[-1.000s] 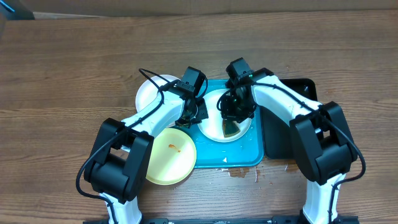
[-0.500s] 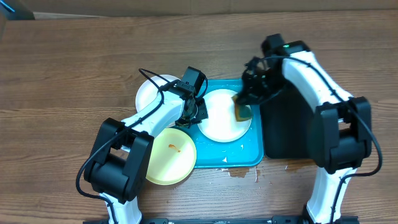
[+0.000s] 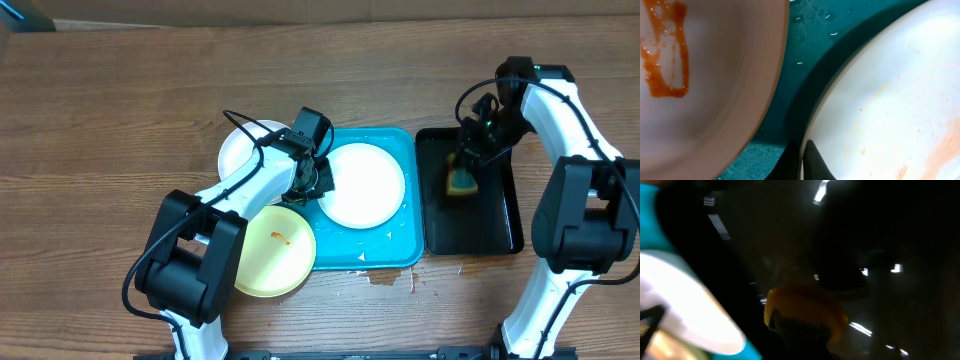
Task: Clean dirty plates on tray and stack at the side
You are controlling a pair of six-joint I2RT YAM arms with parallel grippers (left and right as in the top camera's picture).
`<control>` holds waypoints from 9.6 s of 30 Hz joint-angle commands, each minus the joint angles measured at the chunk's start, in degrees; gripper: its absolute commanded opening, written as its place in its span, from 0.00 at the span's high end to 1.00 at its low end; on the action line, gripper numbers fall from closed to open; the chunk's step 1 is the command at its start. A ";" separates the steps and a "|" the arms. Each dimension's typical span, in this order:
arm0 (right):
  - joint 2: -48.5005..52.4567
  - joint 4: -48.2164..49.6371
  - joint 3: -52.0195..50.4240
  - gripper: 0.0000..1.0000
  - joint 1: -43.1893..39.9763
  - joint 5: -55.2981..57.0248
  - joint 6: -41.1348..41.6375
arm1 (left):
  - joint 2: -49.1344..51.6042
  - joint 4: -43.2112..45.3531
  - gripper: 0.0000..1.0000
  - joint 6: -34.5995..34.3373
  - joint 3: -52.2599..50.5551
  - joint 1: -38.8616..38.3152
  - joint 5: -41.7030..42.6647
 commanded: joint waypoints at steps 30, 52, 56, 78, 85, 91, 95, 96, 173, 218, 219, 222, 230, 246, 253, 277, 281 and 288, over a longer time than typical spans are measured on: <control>-1.77 -1.05 10.62 0.00 -4.46 13.22 3.56 | 0.94 0.17 0.83 0.44 -0.59 -0.50 -2.73; -1.77 5.07 10.62 0.00 -10.05 25.00 3.58 | 0.94 1.27 0.76 0.44 -0.59 -0.83 -1.70; -1.77 6.27 10.62 0.00 -10.05 25.00 3.58 | 0.94 -0.35 0.77 0.48 -0.59 -1.53 -1.09; -1.77 7.23 10.62 0.00 -10.05 25.00 3.58 | 0.83 -10.75 0.96 14.08 8.92 1.90 0.46; -1.77 7.23 10.62 0.00 -10.05 25.00 3.58 | 0.83 -16.96 0.96 15.78 16.37 4.13 0.48; -1.75 7.23 10.62 0.00 -10.05 24.98 3.58 | 0.83 -19.30 0.96 17.64 23.23 4.22 0.24; -1.75 7.23 10.62 0.00 -10.05 25.00 3.58 | 0.83 -19.26 0.96 17.62 27.91 3.65 -0.37; -1.77 7.23 10.62 0.00 -10.05 25.00 3.58 | 0.83 -19.26 0.96 17.59 28.94 3.28 -1.20; -1.77 7.23 10.62 0.00 -10.05 25.00 3.58 | 0.83 -1.75 0.96 30.60 32.65 -42.77 -67.17; -1.77 7.23 10.62 0.00 -10.05 24.98 3.58 | 1.09 -31.28 0.96 15.80 32.59 55.28 -2.62; -1.77 7.23 10.62 0.00 -10.05 25.00 3.58 | 1.09 -30.93 0.96 15.78 32.24 55.84 -4.87; -1.77 7.23 10.62 0.00 -10.05 25.00 3.58 | 1.09 -29.79 0.96 15.74 30.95 56.24 -8.79; -1.77 7.23 10.62 0.00 -10.05 25.00 3.58 | 1.09 -20.55 0.96 15.37 21.29 55.82 -9.11; -1.77 7.23 10.62 0.00 -10.05 25.00 3.58 | 1.09 -16.06 0.00 18.82 14.91 54.66 -0.17; -1.77 7.23 10.62 0.00 -10.05 25.00 3.58 | 1.03 -28.74 0.12 19.82 14.91 53.27 11.52; -1.77 7.23 10.62 0.00 -10.05 25.00 3.58 | -39.85 -43.19 0.35 20.65 -1.92 29.35 10.36; -1.77 7.23 10.62 0.00 -10.05 25.00 3.58 | -44.17 -44.39 0.36 13.27 -5.97 23.23 3.78; -1.77 7.23 10.62 0.00 -10.05 25.00 3.58 | -44.76 -42.88 0.50 4.87 -14.60 20.09 0.20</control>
